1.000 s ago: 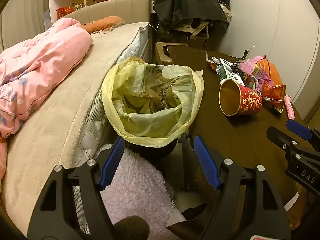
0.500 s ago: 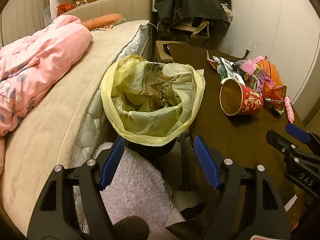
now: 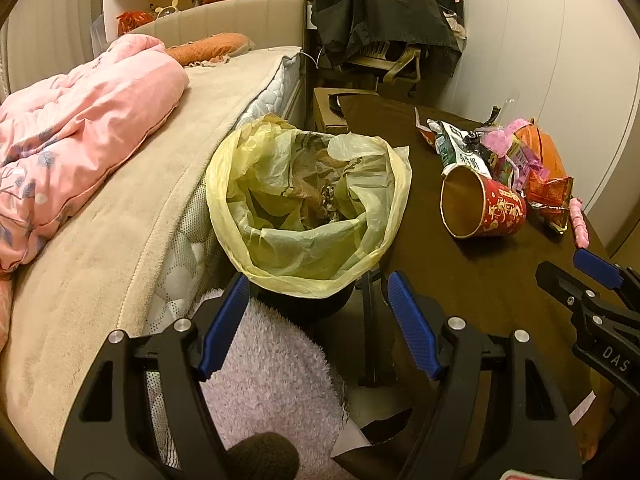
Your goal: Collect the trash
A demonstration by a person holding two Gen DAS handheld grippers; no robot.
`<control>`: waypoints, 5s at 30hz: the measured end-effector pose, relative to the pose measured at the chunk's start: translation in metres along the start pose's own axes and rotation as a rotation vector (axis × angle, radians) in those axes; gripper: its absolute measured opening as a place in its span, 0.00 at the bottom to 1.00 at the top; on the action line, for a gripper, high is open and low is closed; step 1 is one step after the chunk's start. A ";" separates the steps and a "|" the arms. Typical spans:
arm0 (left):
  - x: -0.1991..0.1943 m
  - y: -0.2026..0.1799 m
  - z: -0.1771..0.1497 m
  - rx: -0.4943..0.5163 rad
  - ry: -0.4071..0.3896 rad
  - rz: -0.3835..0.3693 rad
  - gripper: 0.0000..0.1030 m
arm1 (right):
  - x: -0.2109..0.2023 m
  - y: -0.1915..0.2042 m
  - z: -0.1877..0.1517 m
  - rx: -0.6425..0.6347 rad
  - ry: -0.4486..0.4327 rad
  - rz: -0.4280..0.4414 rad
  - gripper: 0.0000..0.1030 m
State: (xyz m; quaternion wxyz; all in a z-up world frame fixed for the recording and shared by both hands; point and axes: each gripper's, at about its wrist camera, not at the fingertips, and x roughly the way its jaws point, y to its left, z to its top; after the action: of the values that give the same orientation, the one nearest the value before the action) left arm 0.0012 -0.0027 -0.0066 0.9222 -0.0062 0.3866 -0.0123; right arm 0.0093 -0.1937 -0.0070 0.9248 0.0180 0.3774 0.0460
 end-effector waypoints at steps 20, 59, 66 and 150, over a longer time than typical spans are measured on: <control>-0.009 -0.001 0.002 -0.002 -0.051 -0.007 0.67 | -0.007 -0.003 0.002 0.010 -0.030 -0.006 0.67; -0.022 -0.003 0.006 -0.007 -0.102 -0.017 0.67 | -0.013 -0.008 0.007 0.028 -0.061 -0.006 0.67; -0.020 -0.010 0.013 0.014 -0.144 -0.033 0.67 | -0.015 -0.019 0.016 -0.012 -0.116 -0.042 0.67; 0.065 0.089 0.106 -0.111 0.008 -0.340 0.03 | 0.079 0.039 0.140 -0.276 -0.067 0.146 0.14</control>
State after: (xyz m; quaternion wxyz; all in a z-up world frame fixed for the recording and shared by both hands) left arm 0.1239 0.0844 0.0194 0.9036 -0.1224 0.3835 -0.1466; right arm 0.1602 -0.1474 0.0406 0.9247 -0.0805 0.3341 0.1639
